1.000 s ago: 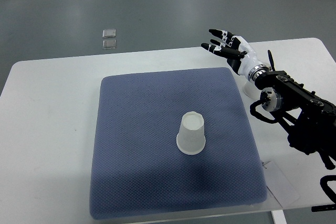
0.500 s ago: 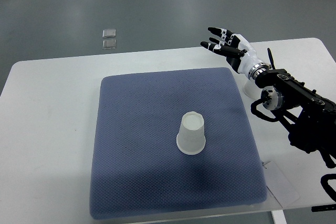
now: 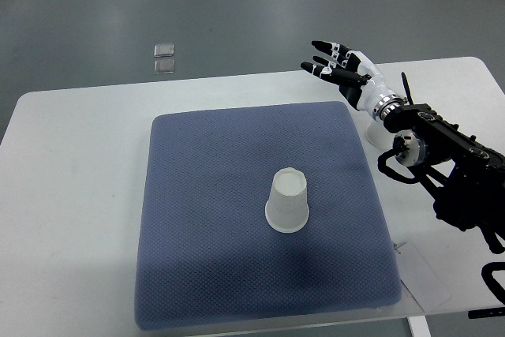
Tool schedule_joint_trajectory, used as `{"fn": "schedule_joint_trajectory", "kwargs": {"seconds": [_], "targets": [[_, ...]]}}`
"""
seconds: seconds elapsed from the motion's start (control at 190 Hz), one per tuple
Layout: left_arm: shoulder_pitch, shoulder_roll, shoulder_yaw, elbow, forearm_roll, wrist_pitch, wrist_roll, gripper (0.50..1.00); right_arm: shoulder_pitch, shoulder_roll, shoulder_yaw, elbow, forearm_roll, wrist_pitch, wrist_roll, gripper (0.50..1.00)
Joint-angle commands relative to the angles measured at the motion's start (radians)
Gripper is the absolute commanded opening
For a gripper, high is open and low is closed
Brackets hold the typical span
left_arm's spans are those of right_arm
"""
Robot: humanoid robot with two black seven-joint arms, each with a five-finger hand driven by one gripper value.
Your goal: Stack paper cups
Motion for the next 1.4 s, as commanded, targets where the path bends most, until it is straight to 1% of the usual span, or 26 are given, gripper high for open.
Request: {"fn": "schedule_joint_trajectory", "kwargs": {"seconds": [0.0,0.258,0.374,0.463,0.563,0.642,0.705,0.831,0.973,1.1,1.284,1.394], "targets": [[0.000,0.000,0.000,0.000,0.000,0.000,0.000,1.000,0.000,0.000,0.009,-0.001,0.000,-0.002,0.000,0.911],[0.000,0.000,0.000,0.000,0.000,-0.002,0.000,1.000,0.000,-0.003,0.008,0.003,0.005,0.010,0.000,0.911],[0.000,0.000,0.000,0.000,-0.001,0.000,0.000,1.000,-0.001,-0.021,-0.003,0.011,0.002,0.024,0.006,0.911],[0.000,0.000,0.000,0.000,-0.001,0.000,0.000,1.000,0.000,-0.061,-0.015,0.012,-0.002,0.046,0.028,0.911],[0.000,0.000,0.000,0.000,-0.001,0.000,0.000,1.000,0.007,-0.120,-0.034,0.012,-0.031,0.061,0.034,0.909],[0.000,0.000,0.000,0.000,0.000,0.000,0.000,1.000,0.017,-0.186,-0.057,0.012,-0.101,0.064,0.037,0.909],[0.000,0.000,0.000,0.000,-0.001,0.000,0.000,1.000,0.031,-0.216,-0.075,0.012,-0.156,0.070,0.044,0.909],[0.000,0.000,0.000,0.000,0.000,0.000,0.000,1.000,0.043,-0.308,-0.139,0.012,-0.308,0.095,0.090,0.909],[0.000,0.000,0.000,0.000,0.000,0.000,0.000,1.000,0.072,-0.362,-0.207,0.017,-0.476,0.098,0.115,0.907],[0.000,0.000,0.000,0.000,0.000,0.000,0.000,1.000,0.079,-0.431,-0.230,0.057,-0.606,0.099,0.147,0.907],[0.000,0.000,0.000,0.000,0.000,0.000,0.000,1.000,0.097,-0.466,-0.287,0.065,-0.787,0.099,0.173,0.907],[0.000,0.000,0.000,0.000,-0.001,0.000,0.000,1.000,0.096,-0.477,-0.319,0.058,-0.833,0.099,0.178,0.907]]}}
